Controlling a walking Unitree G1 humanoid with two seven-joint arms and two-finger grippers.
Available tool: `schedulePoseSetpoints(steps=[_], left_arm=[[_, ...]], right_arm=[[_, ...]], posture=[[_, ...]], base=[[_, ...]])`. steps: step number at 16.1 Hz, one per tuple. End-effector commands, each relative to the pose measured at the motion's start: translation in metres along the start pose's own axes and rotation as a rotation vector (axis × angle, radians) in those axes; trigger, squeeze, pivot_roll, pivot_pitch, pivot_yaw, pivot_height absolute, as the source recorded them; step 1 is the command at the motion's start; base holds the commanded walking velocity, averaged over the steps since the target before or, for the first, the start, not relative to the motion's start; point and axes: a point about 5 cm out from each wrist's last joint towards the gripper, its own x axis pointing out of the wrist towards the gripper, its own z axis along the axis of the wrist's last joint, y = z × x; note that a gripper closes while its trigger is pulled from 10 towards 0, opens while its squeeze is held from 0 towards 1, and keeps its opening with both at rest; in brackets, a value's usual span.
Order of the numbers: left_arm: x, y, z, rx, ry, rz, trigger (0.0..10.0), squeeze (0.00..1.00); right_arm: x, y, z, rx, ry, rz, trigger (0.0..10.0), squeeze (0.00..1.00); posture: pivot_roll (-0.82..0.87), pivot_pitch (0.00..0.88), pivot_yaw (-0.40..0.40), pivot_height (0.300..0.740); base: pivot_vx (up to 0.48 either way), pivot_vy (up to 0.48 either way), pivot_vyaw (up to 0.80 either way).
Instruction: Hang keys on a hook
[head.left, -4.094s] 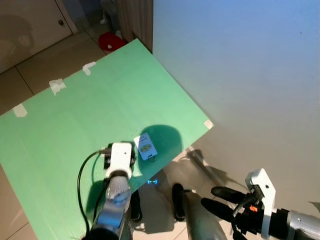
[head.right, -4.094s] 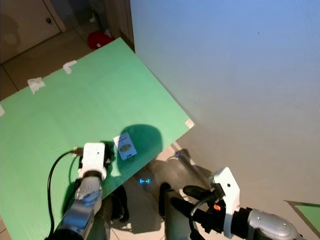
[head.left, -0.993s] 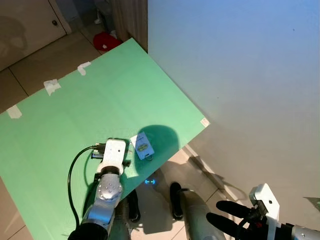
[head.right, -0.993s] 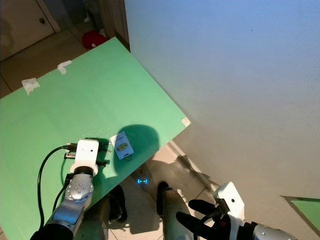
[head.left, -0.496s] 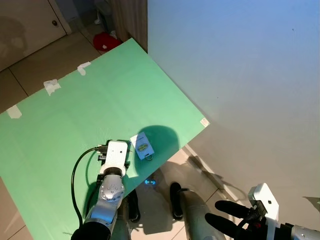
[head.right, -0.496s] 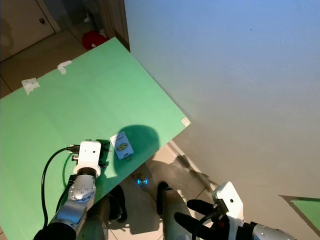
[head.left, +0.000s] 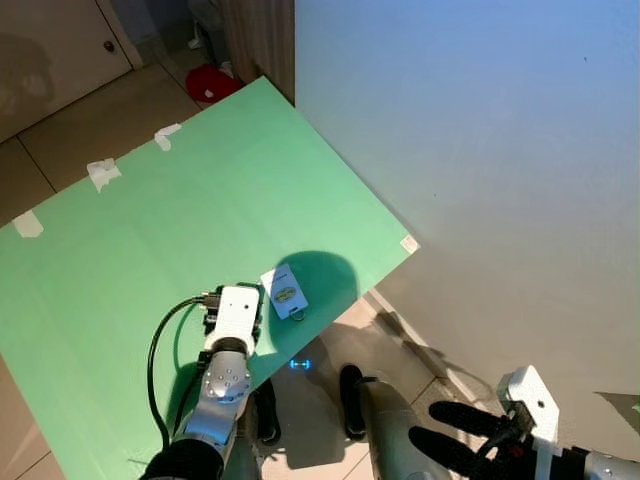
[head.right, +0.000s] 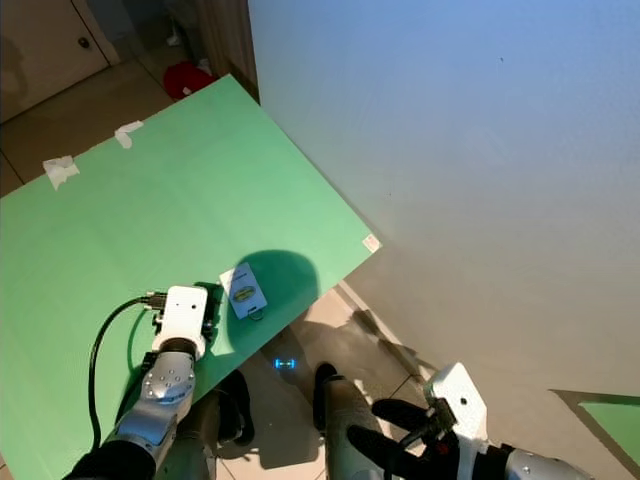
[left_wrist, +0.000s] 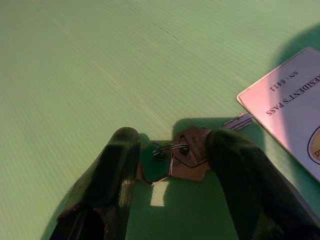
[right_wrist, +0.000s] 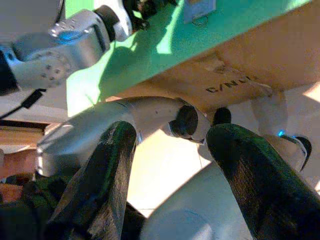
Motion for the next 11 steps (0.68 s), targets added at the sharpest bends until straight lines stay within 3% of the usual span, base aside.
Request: schedulePoseSetpoints(steps=[1, 4, 5, 6, 8, 11], left_arm=[[-0.007, -0.001, -0.015, 0.013, 0.052, 0.0, 10.0, 0.0], [-0.006, 0.0, -0.017, 0.018, 0.063, 0.002, 10.0, 0.0], [-0.005, 0.0, -0.018, 0.009, 0.073, -0.002, 1.4, 0.0], [-0.005, 0.0, -0.02, -0.001, 0.085, -0.005, 0.0, 0.0], [-0.006, -0.002, -0.029, -0.063, 0.167, -0.014, 0.0, 0.0], [-0.007, -0.003, -0.034, -0.098, 0.202, -0.019, 0.0, 0.0]], right_arm=[[-0.005, 0.008, 0.002, 0.017, 0.013, 0.0, 10.0, 0.0], [-0.005, 0.013, 0.008, 0.012, 0.009, 0.002, 10.0, 0.0], [-0.005, 0.015, 0.011, 0.008, 0.007, 0.003, 10.0, 0.0], [-0.004, 0.017, 0.014, 0.007, 0.005, 0.003, 10.0, 0.0], [0.001, 0.028, 0.024, 0.0, -0.004, 0.009, 10.0, 0.0], [0.005, 0.046, 0.032, -0.015, -0.021, 0.022, 10.0, 0.0]], posture=[[-0.41, 0.381, -0.071, 0.74], [-0.42, 0.383, -0.073, 0.74], [-0.42, 0.383, -0.073, 0.74], [-0.42, 0.383, -0.073, 0.74], [-0.42, 0.385, -0.074, 0.74], [-0.42, 0.386, -0.076, 0.74]], base=[[0.0, 0.0, 0.0], [0.0, 0.0, 0.0], [0.0, 0.0, 0.0], [0.0, 0.0, 0.0], [0.0, 0.0, 0.0], [0.0, 0.0, 0.0]])
